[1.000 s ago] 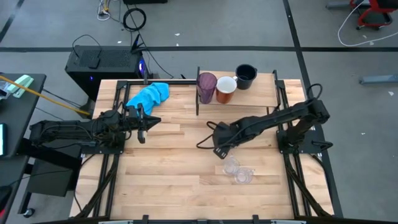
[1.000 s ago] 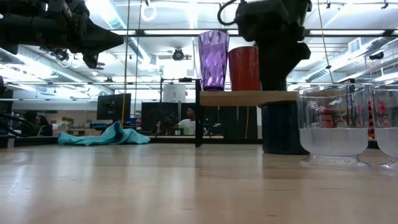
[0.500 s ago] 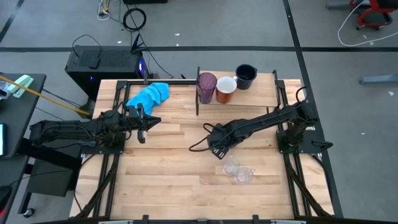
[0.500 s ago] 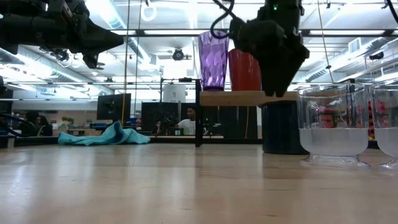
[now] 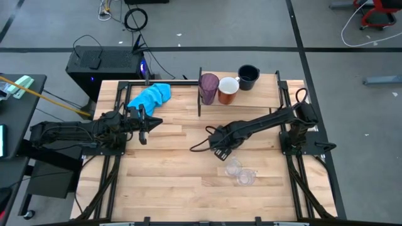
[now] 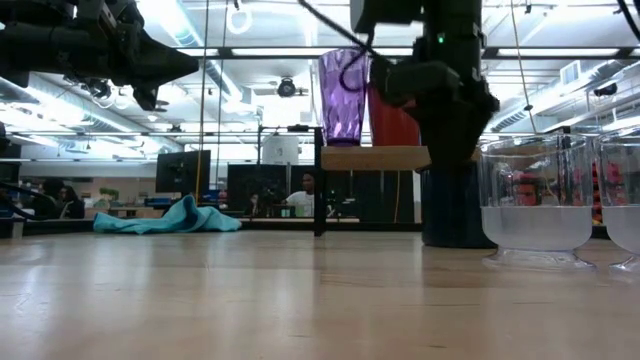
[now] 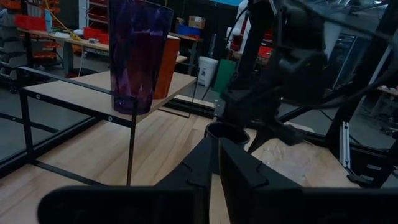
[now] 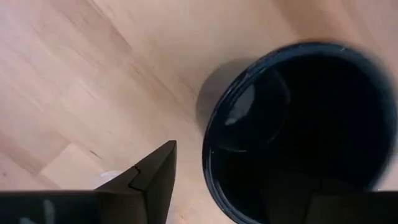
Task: Stack small to large cups/mugs on shelf
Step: Put the black mug on the shelf aligned with the other black mug
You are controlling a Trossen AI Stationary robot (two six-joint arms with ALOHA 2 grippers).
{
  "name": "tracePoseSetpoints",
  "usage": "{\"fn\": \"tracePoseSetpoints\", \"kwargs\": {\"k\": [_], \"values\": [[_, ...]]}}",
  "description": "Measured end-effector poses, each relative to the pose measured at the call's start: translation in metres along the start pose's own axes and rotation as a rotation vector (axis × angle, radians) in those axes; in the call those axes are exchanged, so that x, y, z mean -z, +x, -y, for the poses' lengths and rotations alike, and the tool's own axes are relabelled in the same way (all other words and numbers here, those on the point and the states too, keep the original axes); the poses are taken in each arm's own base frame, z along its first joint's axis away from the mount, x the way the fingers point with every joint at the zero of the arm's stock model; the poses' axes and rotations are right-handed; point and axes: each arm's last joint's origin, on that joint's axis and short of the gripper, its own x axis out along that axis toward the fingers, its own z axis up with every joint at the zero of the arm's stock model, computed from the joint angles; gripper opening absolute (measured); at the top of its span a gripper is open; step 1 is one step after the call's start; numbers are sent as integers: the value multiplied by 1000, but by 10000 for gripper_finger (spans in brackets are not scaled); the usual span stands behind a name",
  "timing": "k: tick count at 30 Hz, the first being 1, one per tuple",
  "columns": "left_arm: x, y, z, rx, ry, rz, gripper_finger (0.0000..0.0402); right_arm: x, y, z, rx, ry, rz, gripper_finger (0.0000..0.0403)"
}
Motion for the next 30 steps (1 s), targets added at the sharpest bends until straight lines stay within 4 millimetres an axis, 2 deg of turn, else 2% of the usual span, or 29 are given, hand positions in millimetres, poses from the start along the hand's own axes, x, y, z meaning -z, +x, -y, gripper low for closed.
{"fn": "tracePoseSetpoints", "kwargs": {"k": [5, 12, 19, 26, 30], "values": [[0, 0, 0, 0, 0, 0, 38, 0, 15, 5, -15, 3, -35, 195], [0, 0, 0, 0, 0, 0, 28, -2, 18, 8, -26, -7, -43, 169], [0, 0, 0, 0, 0, 0, 36, -5, 19, 9, -46, -23, -60, 111], [0, 0, 0, 0, 1, 0, 39, -4, 19, 12, -40, -42, -86, 21], [0, 0, 0, 0, 1, -1, 34, -1, 14, 16, -24, -63, -103, 22]]}}
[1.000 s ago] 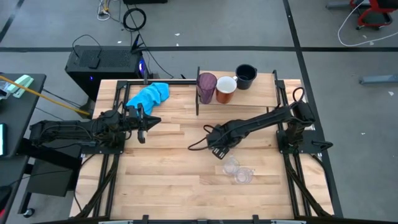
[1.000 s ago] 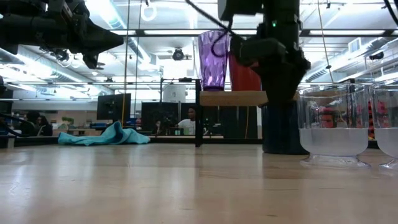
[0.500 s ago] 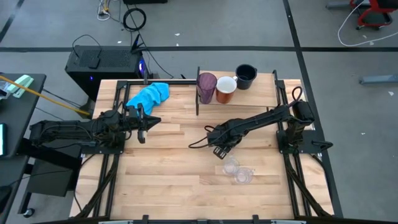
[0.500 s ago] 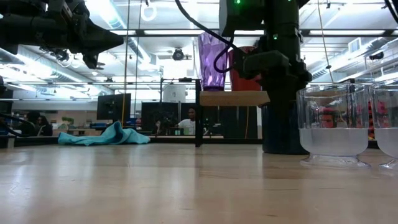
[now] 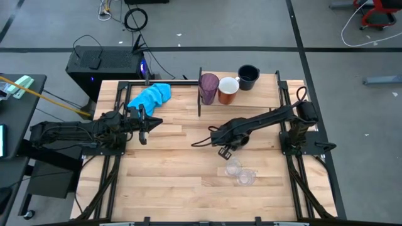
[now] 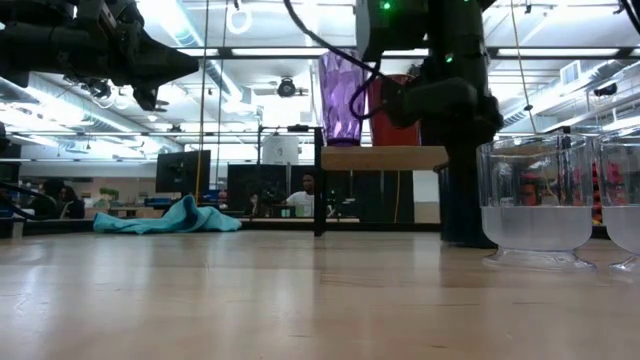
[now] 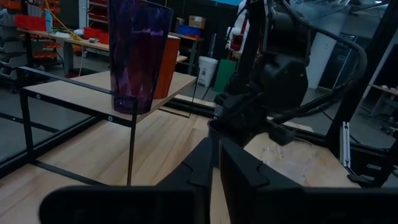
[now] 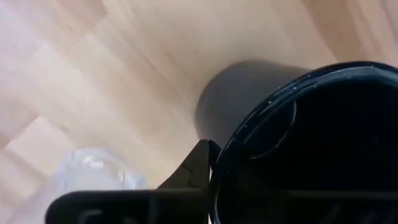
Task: Stack small to large cups/mugs on shelf
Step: Put the black mug on the shelf aligned with the other black mug
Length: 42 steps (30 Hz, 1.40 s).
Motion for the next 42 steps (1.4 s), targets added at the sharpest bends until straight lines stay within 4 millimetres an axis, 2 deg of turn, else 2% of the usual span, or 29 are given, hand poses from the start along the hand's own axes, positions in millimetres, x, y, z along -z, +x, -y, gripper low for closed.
{"fn": "tracePoseSetpoints", "kwargs": {"k": [16, 20, 26, 32, 35, 42], "values": [[0, 0, 0, 0, 3, -1, 38, 32, -90, 63, -102, 77, 137, 18], [0, 0, 0, 0, 30, -1, 38, 37, -111, 73, -112, 110, 196, 18], [0, 0, 0, 0, 67, -1, 29, 46, -136, 86, -34, 102, 201, 18], [1, 0, 0, -2, 80, -10, 33, 43, -168, 101, -5, 147, 311, 18], [1, 0, 0, -2, 82, -10, 37, 33, -173, 108, 11, 185, 339, 18], [1, 0, 0, -1, 72, -9, 39, 11, -162, 125, 72, 206, 296, 18]]}}
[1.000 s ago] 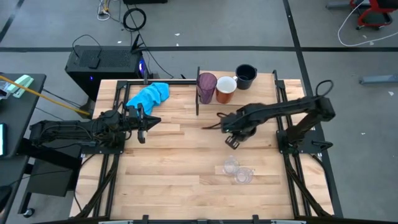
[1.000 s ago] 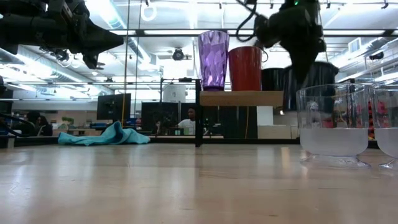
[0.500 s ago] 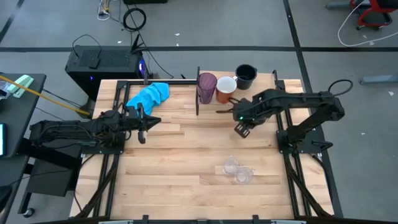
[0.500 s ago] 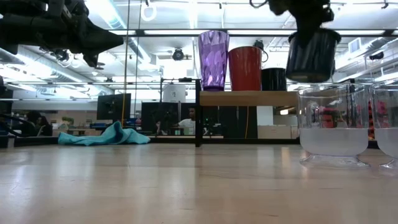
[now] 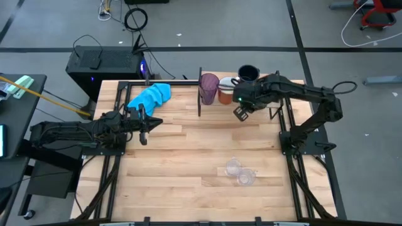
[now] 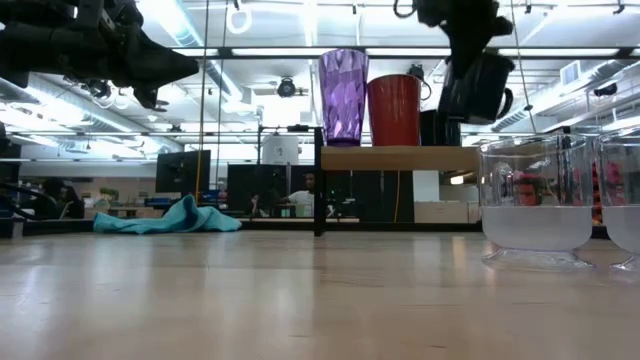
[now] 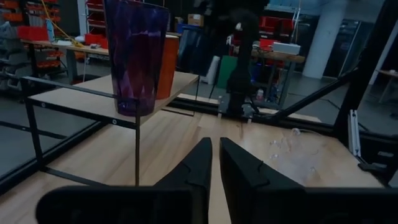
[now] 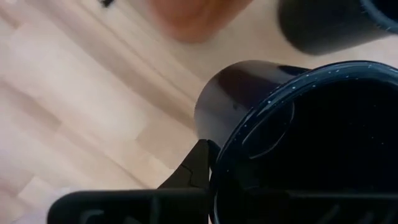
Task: Stack small to large cups/mugs on shelf
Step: Put the black mug on the shelf aligned with the other black mug
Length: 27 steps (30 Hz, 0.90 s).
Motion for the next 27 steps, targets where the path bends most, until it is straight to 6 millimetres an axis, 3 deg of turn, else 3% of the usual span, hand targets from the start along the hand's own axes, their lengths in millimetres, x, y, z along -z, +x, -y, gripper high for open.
{"fn": "tracePoseSetpoints", "kwargs": {"k": [9, 27], "values": [[-2, 0, 0, 3, -23, 25, 30, -22, 20, 16, 41, 24, -64, 20], [-3, 0, 0, 5, -23, 33, 30, -38, 37, 12, 24, 11, -67, 21]]}}
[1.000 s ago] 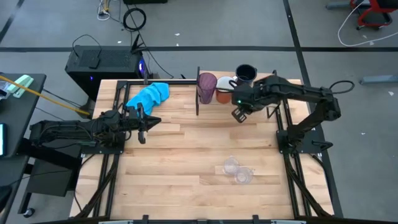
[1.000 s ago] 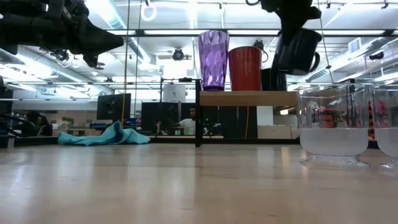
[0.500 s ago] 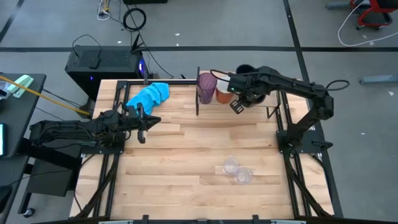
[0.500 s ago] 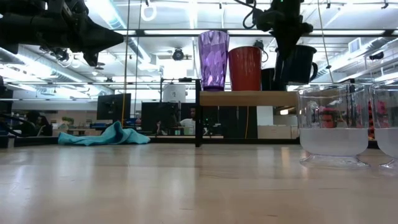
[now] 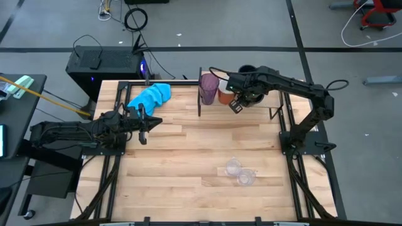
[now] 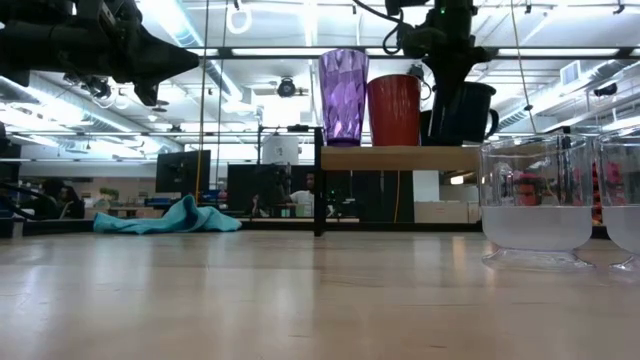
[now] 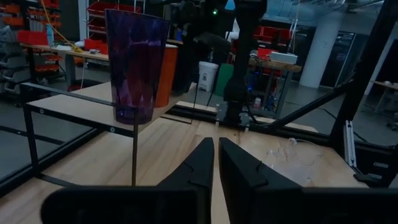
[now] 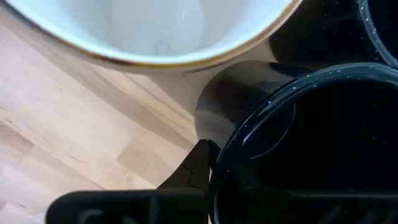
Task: Stack small to large cups/mugs on shelf
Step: Put the black mug on the shelf aligned with the other black mug
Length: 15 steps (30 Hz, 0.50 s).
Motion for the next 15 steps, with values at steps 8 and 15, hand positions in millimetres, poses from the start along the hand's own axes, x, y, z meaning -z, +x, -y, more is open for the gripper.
{"fn": "tracePoseSetpoints", "kwargs": {"k": [8, 15], "values": [[0, 0, 0, 0, -7, 0, 32, -2, 0, -1, -10, -12, 15, 22], [0, 0, 0, 0, -8, 0, 39, -1, 0, -1, -9, -12, 15, 30]]}}
